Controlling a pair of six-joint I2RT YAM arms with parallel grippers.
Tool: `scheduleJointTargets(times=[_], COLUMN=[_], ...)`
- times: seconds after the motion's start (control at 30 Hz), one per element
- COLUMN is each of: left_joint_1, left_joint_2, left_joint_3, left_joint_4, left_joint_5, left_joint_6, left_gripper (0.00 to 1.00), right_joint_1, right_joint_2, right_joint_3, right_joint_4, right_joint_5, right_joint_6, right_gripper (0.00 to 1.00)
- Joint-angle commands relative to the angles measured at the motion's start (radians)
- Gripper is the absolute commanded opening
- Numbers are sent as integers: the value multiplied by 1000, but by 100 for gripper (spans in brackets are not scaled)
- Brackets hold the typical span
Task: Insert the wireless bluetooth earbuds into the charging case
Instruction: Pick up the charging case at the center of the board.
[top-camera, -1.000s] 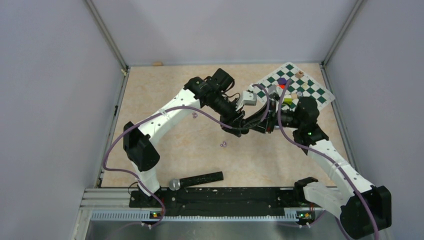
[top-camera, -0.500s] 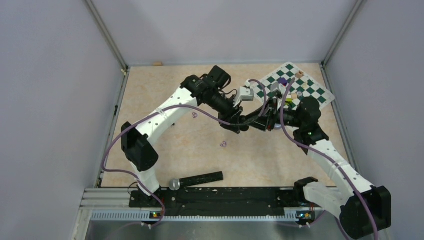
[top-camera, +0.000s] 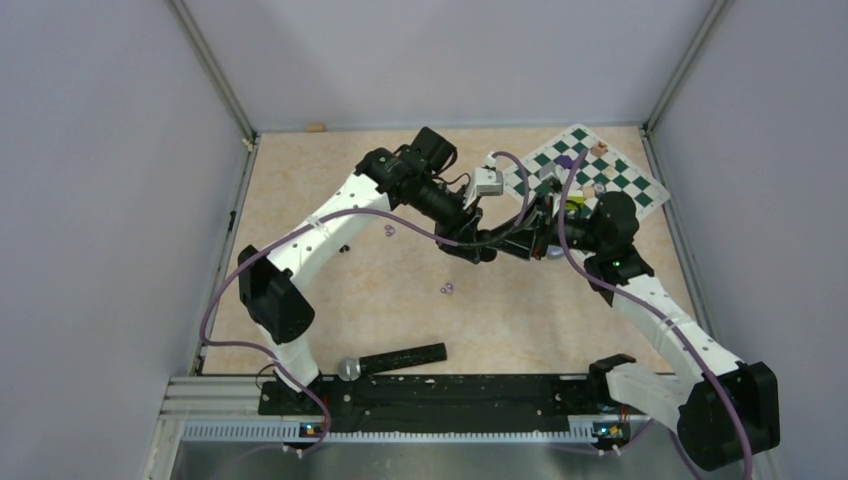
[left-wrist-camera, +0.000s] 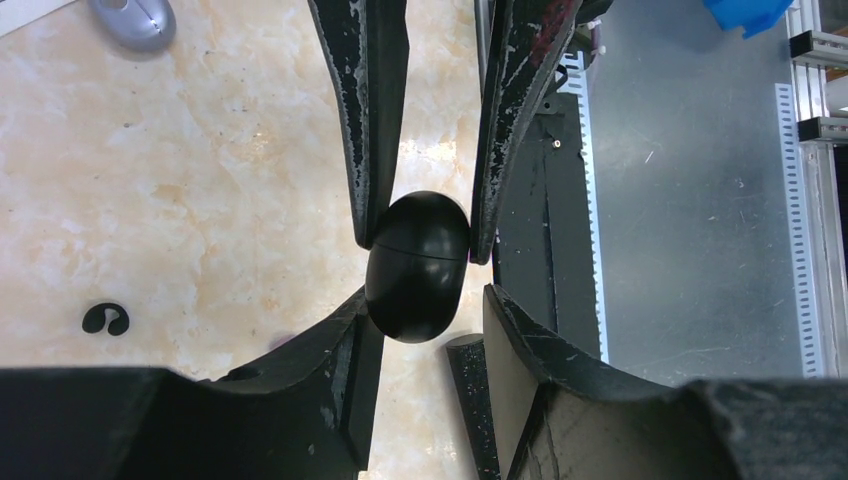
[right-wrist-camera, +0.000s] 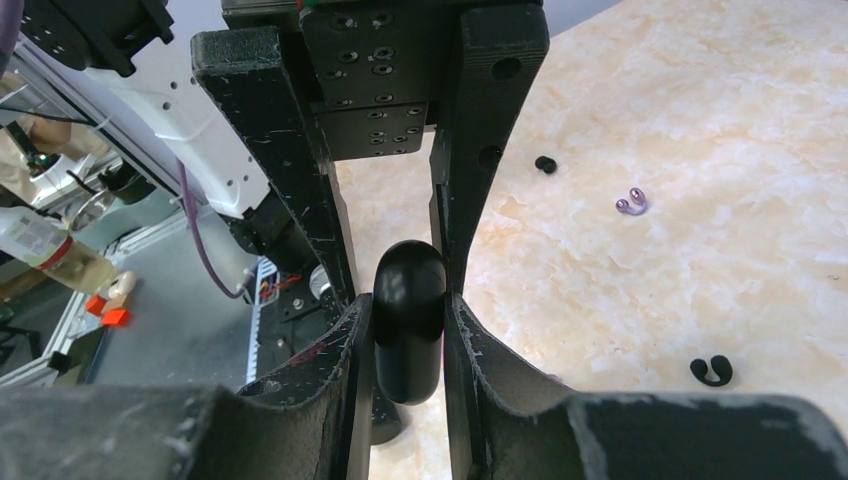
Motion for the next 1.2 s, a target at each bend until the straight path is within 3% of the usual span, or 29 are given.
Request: scheduleJointTargets(times=[0.0, 0.57, 0.9, 1.17], left_joint_1=[-2, -21, -22, -22], left_joint_2=[-22, 5, 15, 22], left_joint_3=[19, 35, 43, 52], left_joint_4=[24, 15, 15, 7], left_joint_5=[40, 23, 21, 31], left_joint_6=[8, 10, 5, 5], left_gripper=[46, 50, 36, 41], right_joint_1=[-11, -11, -10, -11], right_joint_2=[-16, -13, -7, -2], right_joint_3=[-8, -22, -25, -27], right_joint_4=[70, 98, 112, 111], right_joint_5=[-5, 3, 2, 5], right_joint_6=[15, 26, 38, 37], right_gripper=[9, 9, 9, 9])
